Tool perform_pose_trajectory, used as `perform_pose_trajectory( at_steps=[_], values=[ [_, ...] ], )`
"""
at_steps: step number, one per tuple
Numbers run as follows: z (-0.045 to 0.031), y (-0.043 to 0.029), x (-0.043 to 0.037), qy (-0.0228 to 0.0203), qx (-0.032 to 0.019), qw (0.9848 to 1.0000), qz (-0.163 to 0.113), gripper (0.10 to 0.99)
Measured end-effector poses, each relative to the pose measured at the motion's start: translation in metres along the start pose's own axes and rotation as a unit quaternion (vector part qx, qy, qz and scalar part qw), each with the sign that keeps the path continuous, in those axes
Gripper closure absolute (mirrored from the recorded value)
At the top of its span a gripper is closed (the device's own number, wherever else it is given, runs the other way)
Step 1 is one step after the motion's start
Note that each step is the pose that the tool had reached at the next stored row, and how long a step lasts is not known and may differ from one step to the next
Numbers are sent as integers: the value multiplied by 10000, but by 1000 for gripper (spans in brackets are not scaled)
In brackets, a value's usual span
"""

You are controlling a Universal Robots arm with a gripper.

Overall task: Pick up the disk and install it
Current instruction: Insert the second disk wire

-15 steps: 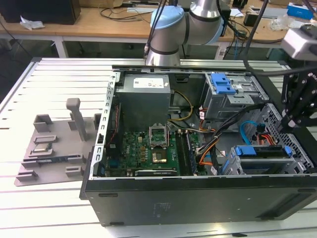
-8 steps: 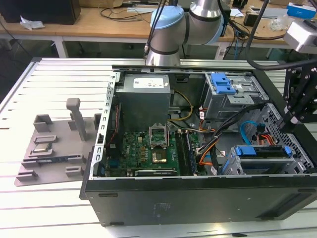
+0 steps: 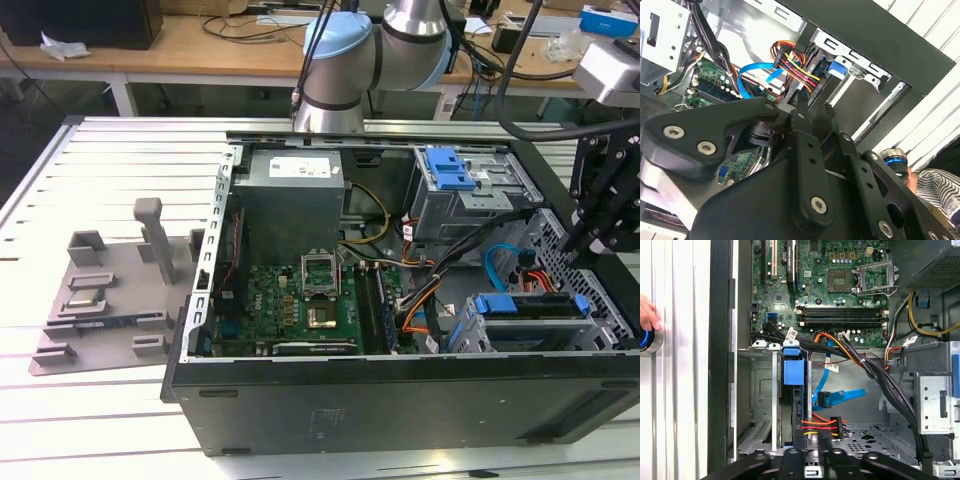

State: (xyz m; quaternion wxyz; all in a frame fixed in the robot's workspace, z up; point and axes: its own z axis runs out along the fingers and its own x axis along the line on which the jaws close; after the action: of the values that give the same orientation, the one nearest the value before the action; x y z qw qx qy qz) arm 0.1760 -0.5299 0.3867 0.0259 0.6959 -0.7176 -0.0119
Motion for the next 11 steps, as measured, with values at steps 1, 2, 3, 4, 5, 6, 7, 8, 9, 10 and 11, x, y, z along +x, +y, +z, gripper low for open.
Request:
perform_pose_trajectory(
  at_steps=[1, 2, 3, 4, 5, 6, 7, 8, 9, 10, 11],
  values=[
    [0, 0, 0, 0, 0, 10000, 0, 784],
    [-2, 0, -2, 2, 0, 10000, 0, 784],
    [0, 3, -10, 2, 0, 10000, 0, 784],
    [9, 13, -28, 1, 0, 10000, 0, 784],
    [43, 65, -65, 0, 0, 10000, -1, 784],
    [65, 135, -79, -1, 0, 10000, -2, 784],
    [78, 208, -79, -1, 0, 10000, -1, 784],
    [85, 246, -78, -1, 1, 10000, -1, 784],
    [97, 294, -76, 0, 0, 10000, -2, 784],
    [123, 342, -76, 0, 1, 10000, -7, 784],
    [145, 369, -75, -2, 1, 10000, -16, 784]
  ],
)
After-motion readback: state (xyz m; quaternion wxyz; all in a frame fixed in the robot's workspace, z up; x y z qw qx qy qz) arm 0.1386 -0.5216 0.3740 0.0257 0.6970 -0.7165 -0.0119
